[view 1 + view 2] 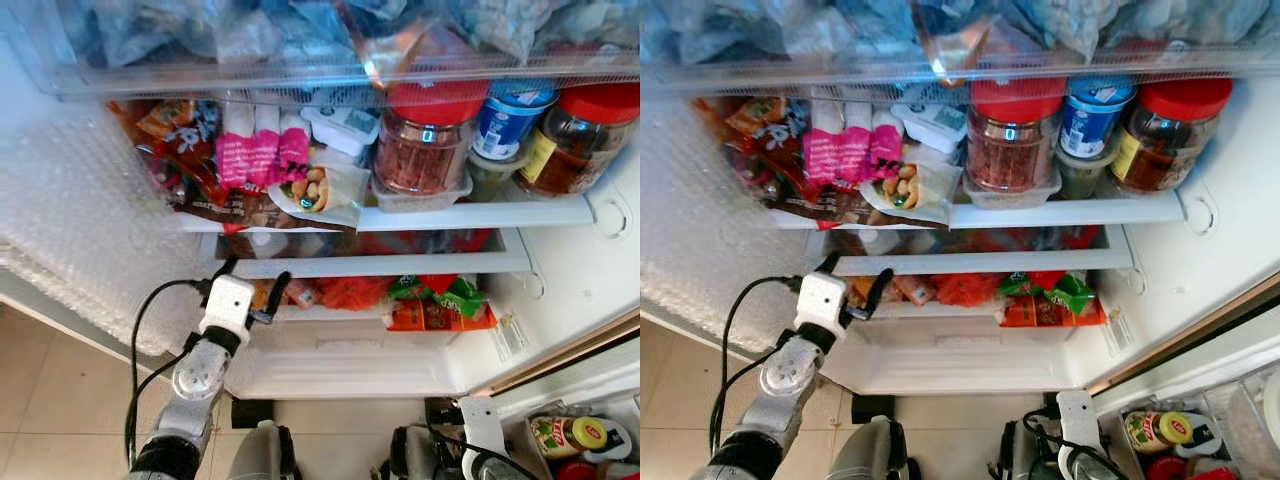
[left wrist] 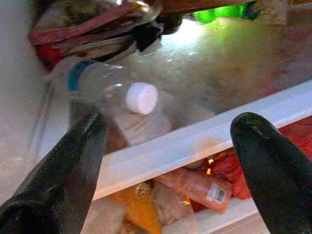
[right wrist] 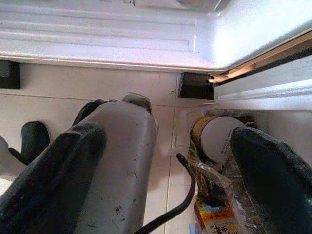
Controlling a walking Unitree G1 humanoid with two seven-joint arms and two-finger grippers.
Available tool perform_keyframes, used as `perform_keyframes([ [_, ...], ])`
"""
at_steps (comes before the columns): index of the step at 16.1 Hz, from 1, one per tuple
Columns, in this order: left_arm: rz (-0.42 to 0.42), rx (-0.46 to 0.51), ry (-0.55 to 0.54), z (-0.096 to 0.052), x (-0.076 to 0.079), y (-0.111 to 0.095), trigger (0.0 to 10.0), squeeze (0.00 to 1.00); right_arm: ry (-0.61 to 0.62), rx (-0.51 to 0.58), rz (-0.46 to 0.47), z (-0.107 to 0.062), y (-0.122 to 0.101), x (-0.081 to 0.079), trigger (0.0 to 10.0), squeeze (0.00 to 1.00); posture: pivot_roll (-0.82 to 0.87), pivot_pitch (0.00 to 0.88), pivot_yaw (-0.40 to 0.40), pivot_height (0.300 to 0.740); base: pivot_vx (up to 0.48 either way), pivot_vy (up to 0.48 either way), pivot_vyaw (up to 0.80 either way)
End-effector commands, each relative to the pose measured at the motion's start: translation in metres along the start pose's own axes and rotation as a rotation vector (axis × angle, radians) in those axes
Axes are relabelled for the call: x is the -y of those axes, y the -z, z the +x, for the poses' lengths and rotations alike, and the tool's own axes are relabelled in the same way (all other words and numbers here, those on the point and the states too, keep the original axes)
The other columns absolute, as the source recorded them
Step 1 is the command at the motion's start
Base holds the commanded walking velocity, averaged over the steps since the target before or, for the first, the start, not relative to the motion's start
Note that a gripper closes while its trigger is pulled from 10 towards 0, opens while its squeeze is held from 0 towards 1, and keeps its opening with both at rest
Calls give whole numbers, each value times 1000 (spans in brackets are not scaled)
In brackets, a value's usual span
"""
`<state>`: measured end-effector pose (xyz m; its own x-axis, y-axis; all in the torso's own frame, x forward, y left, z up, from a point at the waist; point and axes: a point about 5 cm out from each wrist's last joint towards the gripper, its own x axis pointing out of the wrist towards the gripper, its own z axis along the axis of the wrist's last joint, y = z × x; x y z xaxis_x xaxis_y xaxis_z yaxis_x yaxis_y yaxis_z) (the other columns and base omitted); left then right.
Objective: Restocking fridge
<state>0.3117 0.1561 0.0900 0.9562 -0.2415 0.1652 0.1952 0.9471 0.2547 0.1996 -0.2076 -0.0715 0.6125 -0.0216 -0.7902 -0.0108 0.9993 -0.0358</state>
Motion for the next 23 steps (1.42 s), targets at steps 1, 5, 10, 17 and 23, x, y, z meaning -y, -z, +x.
perform_keyframes([
  [1, 6, -22, -8, -5, -1, 4, 10000, 0, 15, -136, -3, -6, 34, 0, 10000, 0, 12, 162, 55, 642, 0, 0, 0],
  [5, -13, -153, -105, -32, -9, 30, 10000, 0, 11, -130, -15, -5, 31, 0, 10000, 0, 27, 127, 54, 642, -127, 0, 0],
  [10, -8, -205, -110, -37, -5, 36, 10000, 0, 9, -134, -17, -5, 31, -1, 10000, 0, 31, 114, 61, 642, -270, 0, 0],
  [17, -49, -382, -145, -57, -4, 67, 10000, 0, 5, -136, -20, -5, 32, -2, 10000, 0, 25, 96, 64, 642, -317, 0, 0],
  [23, -85, -571, -247, -82, -16, 95, 10000, 0, 1, -133, -17, -5, 32, -3, 10000, 0, 19, 82, 63, 642, -264, 0, 0],
])
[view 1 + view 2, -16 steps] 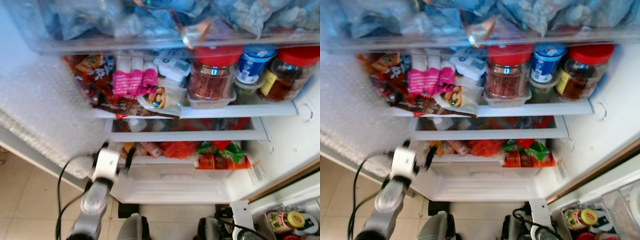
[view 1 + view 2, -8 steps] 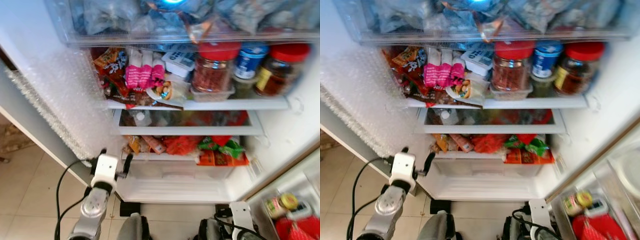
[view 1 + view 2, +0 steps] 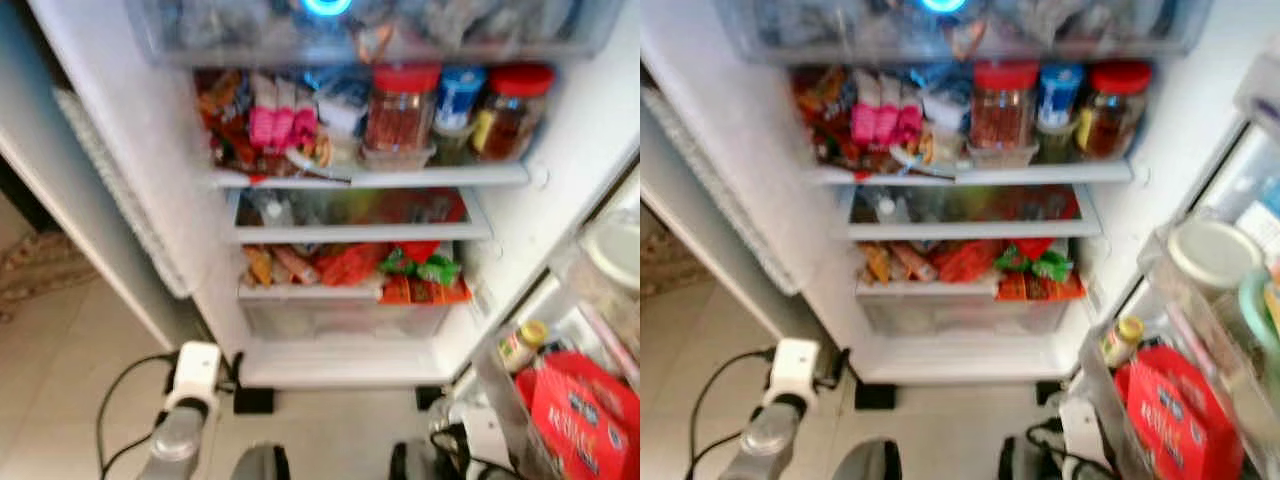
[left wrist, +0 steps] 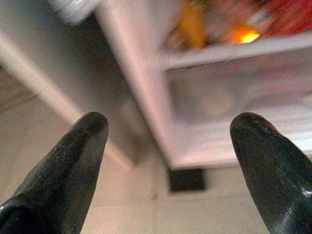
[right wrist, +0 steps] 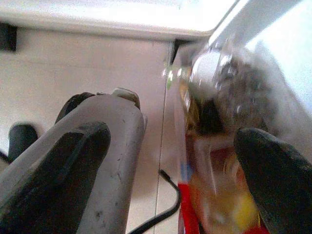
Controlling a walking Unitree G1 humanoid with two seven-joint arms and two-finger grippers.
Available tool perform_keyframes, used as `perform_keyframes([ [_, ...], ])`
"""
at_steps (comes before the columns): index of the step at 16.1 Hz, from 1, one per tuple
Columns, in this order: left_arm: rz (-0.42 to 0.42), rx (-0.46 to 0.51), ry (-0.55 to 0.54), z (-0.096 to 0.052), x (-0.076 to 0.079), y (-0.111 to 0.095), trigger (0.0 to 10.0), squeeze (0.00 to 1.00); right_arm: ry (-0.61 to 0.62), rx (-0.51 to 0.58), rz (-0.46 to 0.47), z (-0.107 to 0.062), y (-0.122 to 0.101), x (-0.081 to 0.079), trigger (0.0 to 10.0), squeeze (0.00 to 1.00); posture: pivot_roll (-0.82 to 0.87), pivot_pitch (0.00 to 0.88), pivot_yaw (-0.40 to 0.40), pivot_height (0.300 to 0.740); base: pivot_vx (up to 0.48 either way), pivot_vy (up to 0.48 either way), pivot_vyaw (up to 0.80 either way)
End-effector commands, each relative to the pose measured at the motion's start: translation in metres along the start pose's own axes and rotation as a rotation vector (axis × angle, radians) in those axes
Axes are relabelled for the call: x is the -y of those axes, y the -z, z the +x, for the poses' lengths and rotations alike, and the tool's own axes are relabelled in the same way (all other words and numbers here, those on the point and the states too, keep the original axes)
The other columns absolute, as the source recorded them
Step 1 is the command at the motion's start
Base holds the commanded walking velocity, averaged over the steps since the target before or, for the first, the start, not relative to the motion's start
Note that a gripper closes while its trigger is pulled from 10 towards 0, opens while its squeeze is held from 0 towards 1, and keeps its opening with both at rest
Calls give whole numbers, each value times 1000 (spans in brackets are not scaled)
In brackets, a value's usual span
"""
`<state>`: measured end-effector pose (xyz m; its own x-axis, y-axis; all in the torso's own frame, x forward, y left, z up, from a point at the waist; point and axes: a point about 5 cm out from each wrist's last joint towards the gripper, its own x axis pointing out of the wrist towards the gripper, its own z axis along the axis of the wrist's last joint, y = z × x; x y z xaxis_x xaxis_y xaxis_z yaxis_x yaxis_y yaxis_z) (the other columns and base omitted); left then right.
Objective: Restocking fridge
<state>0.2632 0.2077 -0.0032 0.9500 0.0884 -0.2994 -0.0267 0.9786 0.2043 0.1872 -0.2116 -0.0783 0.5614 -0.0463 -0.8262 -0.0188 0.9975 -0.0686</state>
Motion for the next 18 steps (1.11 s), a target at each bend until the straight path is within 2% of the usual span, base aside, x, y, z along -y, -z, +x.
perform_keyframes([
  [1, -22, -93, -38, -6, -5, 17, 10000, 0, -23, -69, 9, -2, 18, -7, 10000, 0, 20, 81, 62, 642, 0, 0, 0],
  [3, -22, -235, -47, -13, -9, 39, 10000, 0, -24, -66, 11, -2, 17, -7, 10000, 0, 24, 89, 57, 642, 0, 0, 0],
  [6, -41, -366, -108, -27, -21, 62, 10000, 0, -21, -63, 15, -1, 16, -7, 10000, 0, 33, 99, 53, 642, 0, 0, 0],
  [8, -73, -422, -145, -34, -26, 72, 10000, 0, -23, -62, 16, -1, 15, -7, 10000, 0, 32, 104, 52, 642, 0, 296, 0],
  [10, -59, -477, -149, -44, -26, 83, 10000, 0, -25, -63, 15, -1, 15, -8, 10000, 0, 41, 110, 51, 642, 0, 480, 0],
  [18, -68, -510, -140, -46, -24, 87, 10000, 0, -26, -66, 37, -1, 16, -12, 10000, 0, 41, 107, 66, 642, 0, 480, 0],
])
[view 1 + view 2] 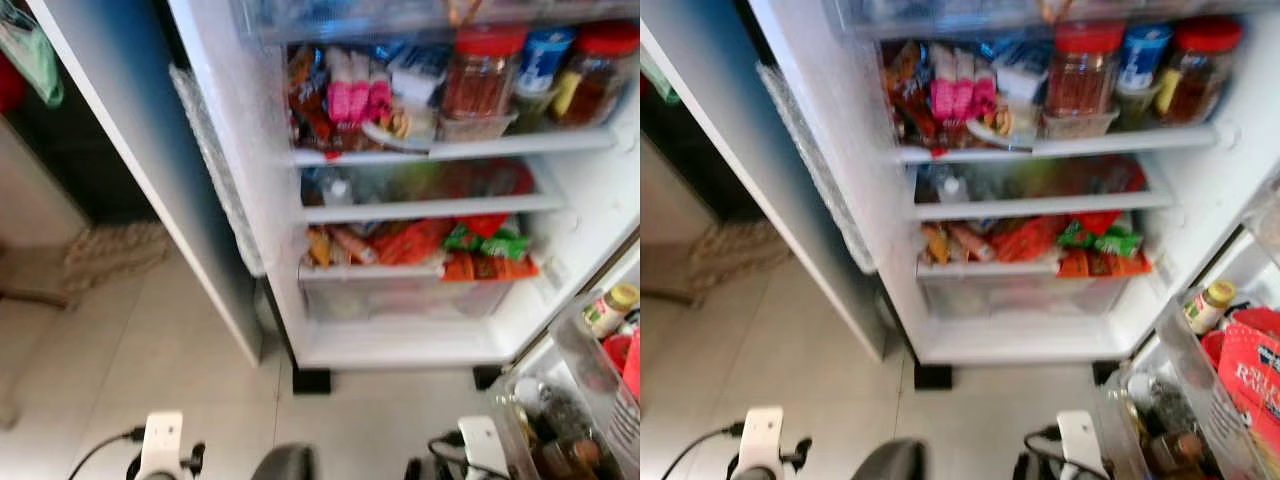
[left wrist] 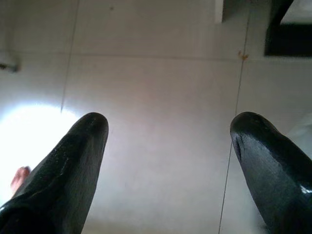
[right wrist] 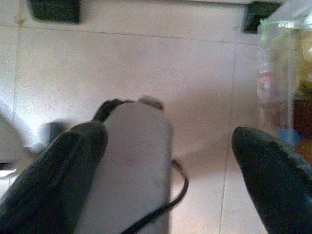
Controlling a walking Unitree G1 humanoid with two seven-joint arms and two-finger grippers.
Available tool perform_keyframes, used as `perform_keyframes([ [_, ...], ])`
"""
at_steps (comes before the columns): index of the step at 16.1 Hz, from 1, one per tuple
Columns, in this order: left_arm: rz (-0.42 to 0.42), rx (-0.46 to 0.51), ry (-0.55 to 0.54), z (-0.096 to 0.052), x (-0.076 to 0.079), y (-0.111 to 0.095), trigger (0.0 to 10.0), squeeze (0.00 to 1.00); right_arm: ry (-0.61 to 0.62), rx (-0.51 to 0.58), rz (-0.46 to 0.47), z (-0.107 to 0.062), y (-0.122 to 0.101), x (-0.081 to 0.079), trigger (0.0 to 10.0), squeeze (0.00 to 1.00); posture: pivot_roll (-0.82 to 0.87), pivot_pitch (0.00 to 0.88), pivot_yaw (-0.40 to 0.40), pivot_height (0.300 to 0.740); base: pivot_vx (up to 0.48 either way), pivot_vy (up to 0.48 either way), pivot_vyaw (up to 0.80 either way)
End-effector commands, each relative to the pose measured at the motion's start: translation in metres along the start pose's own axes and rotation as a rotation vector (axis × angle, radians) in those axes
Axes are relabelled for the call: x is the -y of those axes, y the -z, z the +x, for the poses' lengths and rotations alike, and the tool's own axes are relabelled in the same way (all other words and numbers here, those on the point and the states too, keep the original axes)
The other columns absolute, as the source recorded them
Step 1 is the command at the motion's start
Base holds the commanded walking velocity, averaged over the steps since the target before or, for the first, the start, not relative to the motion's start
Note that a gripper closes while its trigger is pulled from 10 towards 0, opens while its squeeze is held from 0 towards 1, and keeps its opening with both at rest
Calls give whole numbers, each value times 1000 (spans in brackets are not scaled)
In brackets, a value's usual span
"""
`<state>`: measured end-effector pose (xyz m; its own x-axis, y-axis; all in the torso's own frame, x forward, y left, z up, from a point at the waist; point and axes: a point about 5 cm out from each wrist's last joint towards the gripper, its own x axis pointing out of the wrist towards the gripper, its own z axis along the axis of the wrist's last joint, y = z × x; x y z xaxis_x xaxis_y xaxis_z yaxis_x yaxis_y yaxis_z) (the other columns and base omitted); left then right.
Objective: Restocking fridge
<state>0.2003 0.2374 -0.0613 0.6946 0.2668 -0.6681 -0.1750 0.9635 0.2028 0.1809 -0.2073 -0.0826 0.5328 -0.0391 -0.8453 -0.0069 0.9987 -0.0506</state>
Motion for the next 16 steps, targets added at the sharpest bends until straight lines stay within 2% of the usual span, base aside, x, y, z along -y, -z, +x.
perform_keyframes([
  [1, 8, -39, -14, -2, -6, 9, 10000, 0, -17, -33, 19, 0, 9, -8, 10000, 0, 39, 105, 67, 642, 0, 480, 0],
  [3, 11, -43, -9, -2, -6, 10, 10000, 0, -24, -14, 73, 0, 10, -10, 10000, 0, 39, 103, 73, 655, 0, 414, 0],
  [5, 12, -44, -7, -2, -6, 10, 10000, 0, -32, -20, 70, 0, 11, -11, 10000, 0, 39, 100, 77, 675, 0, 309, 0],
  [11, 30, -85, 26, -4, -7, 19, 10000, 0, -14, -32, 95, -1, 14, -10, 10000, 0, -4, 87, 89, 740, 0, 0, 0],
  [16, 37, -157, 34, -13, -28, 42, 10000, 0, 12, -42, 122, -1, 16, -7, 10000, 0, -42, 33, 93, 740, 0, 0, 0],
])
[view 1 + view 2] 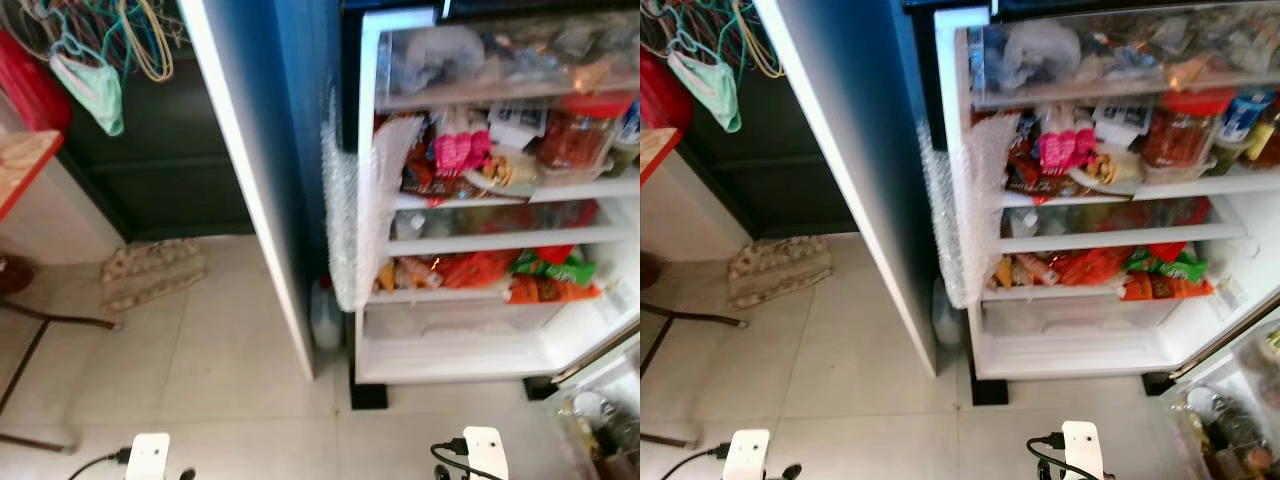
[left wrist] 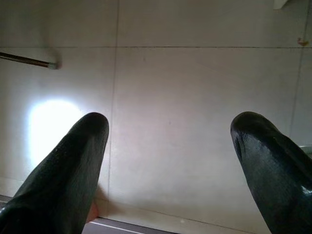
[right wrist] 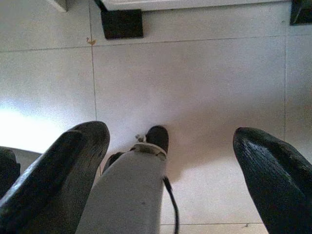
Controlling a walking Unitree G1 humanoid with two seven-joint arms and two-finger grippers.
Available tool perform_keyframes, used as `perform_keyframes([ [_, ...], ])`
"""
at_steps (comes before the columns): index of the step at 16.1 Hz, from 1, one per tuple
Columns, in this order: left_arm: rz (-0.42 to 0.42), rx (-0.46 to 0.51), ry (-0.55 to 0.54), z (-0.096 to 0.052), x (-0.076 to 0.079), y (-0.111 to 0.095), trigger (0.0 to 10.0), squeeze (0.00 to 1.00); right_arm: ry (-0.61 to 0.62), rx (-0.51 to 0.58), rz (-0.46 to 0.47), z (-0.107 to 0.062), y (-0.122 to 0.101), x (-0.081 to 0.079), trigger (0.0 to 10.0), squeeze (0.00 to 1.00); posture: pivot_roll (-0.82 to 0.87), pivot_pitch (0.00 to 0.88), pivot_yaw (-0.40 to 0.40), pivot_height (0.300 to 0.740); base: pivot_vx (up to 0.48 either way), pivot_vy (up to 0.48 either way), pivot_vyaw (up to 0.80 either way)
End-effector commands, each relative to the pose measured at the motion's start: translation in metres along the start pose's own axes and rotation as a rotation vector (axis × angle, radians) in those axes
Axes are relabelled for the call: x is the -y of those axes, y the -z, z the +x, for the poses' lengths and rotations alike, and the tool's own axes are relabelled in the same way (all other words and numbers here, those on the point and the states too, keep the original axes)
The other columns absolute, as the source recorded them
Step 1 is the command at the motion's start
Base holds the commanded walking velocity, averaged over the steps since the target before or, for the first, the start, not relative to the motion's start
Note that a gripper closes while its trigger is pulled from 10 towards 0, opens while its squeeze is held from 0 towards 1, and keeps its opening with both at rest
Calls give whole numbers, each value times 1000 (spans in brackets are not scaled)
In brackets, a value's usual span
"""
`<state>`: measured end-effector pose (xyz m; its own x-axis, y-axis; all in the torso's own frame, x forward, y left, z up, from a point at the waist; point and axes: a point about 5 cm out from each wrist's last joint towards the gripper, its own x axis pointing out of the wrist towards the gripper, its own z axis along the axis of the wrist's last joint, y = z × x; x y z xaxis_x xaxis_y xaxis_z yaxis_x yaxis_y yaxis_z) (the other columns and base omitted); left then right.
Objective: Restocking fridge
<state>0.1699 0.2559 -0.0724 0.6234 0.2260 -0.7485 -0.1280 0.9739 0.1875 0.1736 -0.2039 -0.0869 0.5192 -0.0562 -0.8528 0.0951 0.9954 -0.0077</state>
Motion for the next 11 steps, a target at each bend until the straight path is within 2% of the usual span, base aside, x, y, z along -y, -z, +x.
perform_keyframes([
  [1, 8, -58, -12, -3, -8, 13, 10000, 0, -1, -28, 9, 0, 7, -3, 10000, 0, -47, 6, 91, 740, 0, 0, 0],
  [2, 5, -61, -11, -3, -7, 13, 10000, 0, 3, -22, 6, 0, 7, -3, 10000, 0, -47, 0, 92, 740, 0, 0, 0],
  [6, 1, -77, 11, -2, 12, 14, 10000, 0, -5, -13, 0, 0, 5, -4, 10000, 0, -11, 0, 90, 740, 0, 326, 0],
  [11, -15, -90, -11, -3, 7, 17, 10000, 0, 8, -15, 11, 0, 6, -5, 10000, 0, -8, 18, 97, 740, 0, 318, 0],
])
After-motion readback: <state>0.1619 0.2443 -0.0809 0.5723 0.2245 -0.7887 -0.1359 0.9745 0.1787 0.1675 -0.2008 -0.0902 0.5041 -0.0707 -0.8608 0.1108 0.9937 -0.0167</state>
